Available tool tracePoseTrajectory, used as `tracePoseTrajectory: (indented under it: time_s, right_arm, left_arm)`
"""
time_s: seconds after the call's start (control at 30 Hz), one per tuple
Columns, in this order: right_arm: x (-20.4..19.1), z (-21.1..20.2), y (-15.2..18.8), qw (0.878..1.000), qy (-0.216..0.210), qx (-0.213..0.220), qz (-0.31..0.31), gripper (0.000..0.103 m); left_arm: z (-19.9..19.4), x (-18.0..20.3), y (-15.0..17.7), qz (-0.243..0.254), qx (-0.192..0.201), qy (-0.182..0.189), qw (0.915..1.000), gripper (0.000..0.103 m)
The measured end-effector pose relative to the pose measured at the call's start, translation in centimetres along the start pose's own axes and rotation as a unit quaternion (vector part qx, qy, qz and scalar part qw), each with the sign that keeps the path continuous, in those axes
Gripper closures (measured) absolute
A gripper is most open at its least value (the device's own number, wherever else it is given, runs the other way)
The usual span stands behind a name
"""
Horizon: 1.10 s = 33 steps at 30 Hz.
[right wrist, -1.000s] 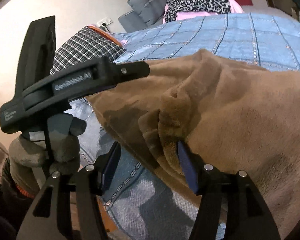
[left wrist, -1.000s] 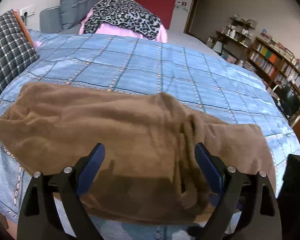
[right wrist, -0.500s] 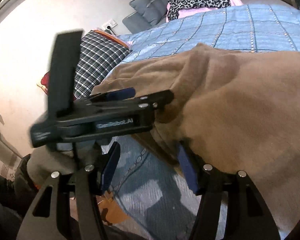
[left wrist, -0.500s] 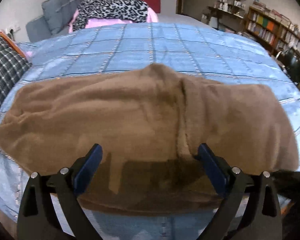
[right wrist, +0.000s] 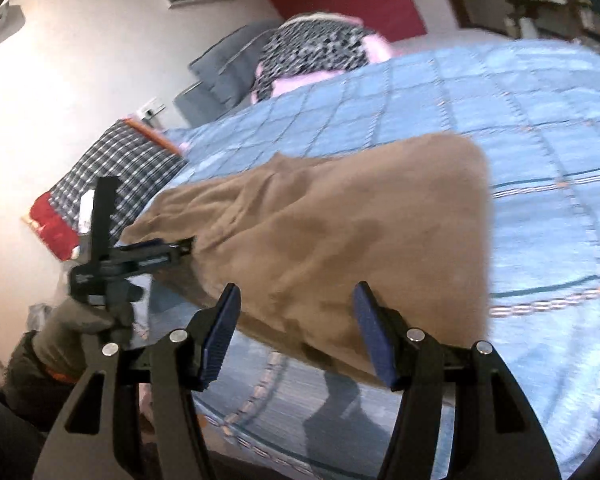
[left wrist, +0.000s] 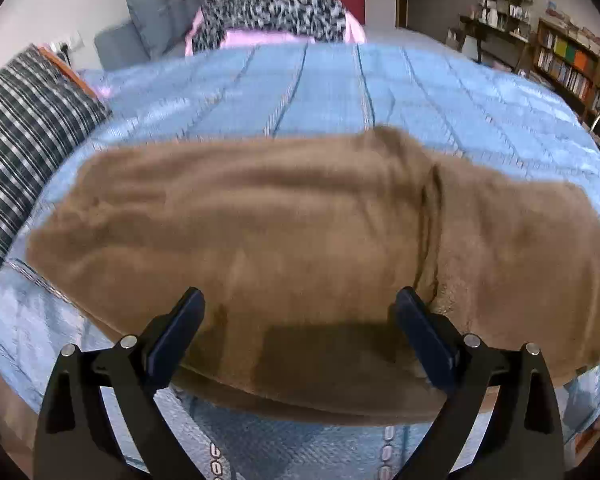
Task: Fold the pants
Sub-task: 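Grasp the pants corner with the right gripper and fold it over the bundle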
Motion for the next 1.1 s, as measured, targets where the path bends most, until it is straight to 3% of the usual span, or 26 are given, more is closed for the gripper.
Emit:
tracePoseTrajectory:
  time_s: [0.13, 0.27, 0.5, 0.67, 0.77, 0.87, 1.0, 1.1]
  right_arm:
    - [2.4, -2.2, 0.8, 0.999, 0.047, 0.016, 0.009, 0.044]
    - [4.5, -3.5, 2.3, 0.997, 0.077, 0.005, 0.009, 0.044]
    - [6.3, -2.2, 4.5, 0.991, 0.126, -0.043, 0.012, 0.044]
    - [6.8, -1.2, 3.9, 0.989, 0.145, -0.036, 0.024, 0.044]
    - [7.7, -0.6, 3.7, 0.980, 0.192, -0.040, 0.040, 0.043]
    - [8.8, -0.1, 4.2, 0.978, 0.192, -0.054, 0.063, 0.043]
    - [8.3, 0.0, 4.1, 0.976, 0.207, -0.053, 0.041, 0.043]
    - [8.0, -1.0, 3.9, 0.981, 0.186, -0.049, 0.035, 0.043]
  left_arm:
    - [-2.1, 2.4, -1.5, 0.022, 0.036, 0.011, 0.9991, 0.005]
    - [-3.1, 5.4, -2.1, 0.053, 0.055, 0.041, 0.9963, 0.005]
    - [0.0, 7.9, -0.7, 0.072, 0.008, 0.060, 0.9956, 0.005]
    - [2.2, 6.9, 0.8, 0.058, -0.023, 0.052, 0.9967, 0.005]
    - [3.2, 5.9, 1.5, 0.043, -0.036, 0.058, 0.9967, 0.005]
    - [3.9, 5.3, 2.3, 0.031, -0.043, 0.073, 0.9959, 0.005]
    - [4.0, 5.3, 2.5, 0.032, -0.041, 0.071, 0.9961, 0.005]
    - [3.9, 5.3, 2.4, 0.028, -0.041, 0.071, 0.9962, 0.005]
Point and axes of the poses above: each gripper's, at about its wrist camera, not at the fingertips, and z roughly the way its jaws point, x to its right, y to its underside, the point moved 1 cm from there along z, roughly the way its jaws point, and after that the axes turned 13 degrees about y, right-handed, at the moved point
